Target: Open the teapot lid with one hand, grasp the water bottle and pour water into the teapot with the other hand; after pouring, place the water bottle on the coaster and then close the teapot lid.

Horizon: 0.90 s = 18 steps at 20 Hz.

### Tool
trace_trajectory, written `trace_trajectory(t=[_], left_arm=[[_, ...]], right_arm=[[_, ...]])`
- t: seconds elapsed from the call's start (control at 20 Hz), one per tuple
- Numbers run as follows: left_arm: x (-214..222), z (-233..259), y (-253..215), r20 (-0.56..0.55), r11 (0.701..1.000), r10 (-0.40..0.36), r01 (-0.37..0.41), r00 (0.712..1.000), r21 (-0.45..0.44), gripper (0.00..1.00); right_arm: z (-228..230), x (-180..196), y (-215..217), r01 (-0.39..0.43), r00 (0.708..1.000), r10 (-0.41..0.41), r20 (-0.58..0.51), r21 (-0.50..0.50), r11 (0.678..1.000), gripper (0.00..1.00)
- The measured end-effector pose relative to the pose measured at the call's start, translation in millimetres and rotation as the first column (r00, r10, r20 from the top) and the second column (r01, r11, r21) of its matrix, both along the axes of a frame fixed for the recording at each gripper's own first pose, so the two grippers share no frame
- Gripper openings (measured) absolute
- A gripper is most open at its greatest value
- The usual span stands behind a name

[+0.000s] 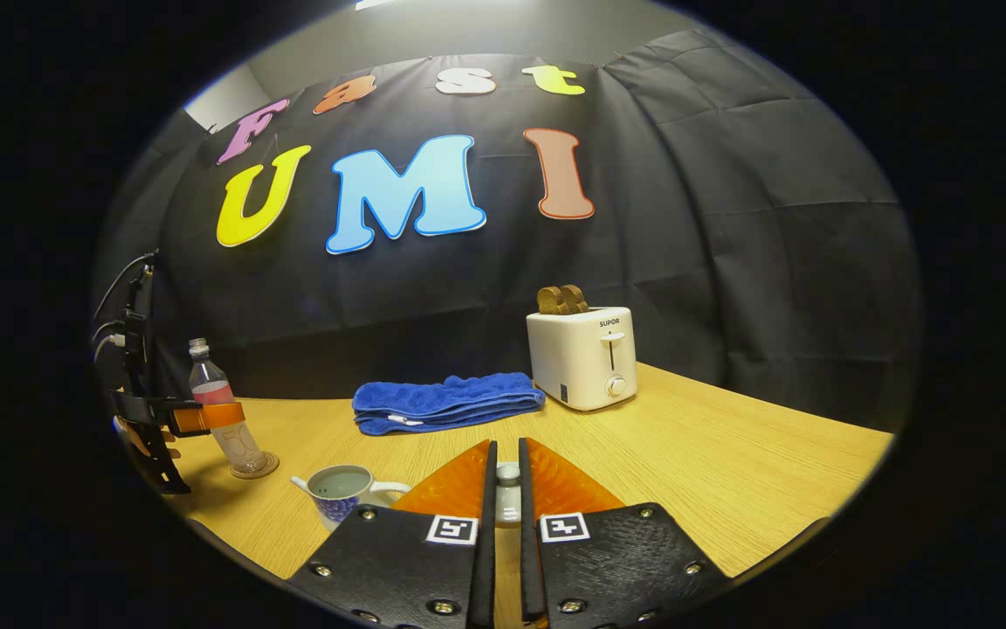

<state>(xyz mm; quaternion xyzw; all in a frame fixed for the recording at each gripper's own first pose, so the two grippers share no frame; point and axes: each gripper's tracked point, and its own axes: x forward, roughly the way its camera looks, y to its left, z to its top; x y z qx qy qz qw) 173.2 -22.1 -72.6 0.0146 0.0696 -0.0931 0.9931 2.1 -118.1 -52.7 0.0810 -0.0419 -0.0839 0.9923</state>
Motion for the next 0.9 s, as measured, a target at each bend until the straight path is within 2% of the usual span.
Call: trace_trajectory(t=[0.3, 0.55, 0.9], left_arm=[[-27.8, 0.7, 9.5, -0.028, 0.998, 0.002, -0.004, 1.000, -0.055, 0.97], [-64.0, 5.2, 16.5, 0.006, 1.000, -0.007, 0.007, 1.000, -0.005, 0.97], [-103.1, -4.9, 25.5, 0.000, 0.998, -0.013, 0.013, 1.000, -0.060, 0.97]], right_arm=[[6.6, 1.4, 18.8, -0.057, 0.998, 0.057, 0.022, -0.014, 0.998, 0.12], [17.5, 9.2, 50.1, -0.135, 0.990, 0.135, 0.039, -0.006, 0.991, 0.12], [22.9, 25.8, 102.1, -0.227, 0.973, 0.229, 0.005, -0.099, 0.969, 0.12]])
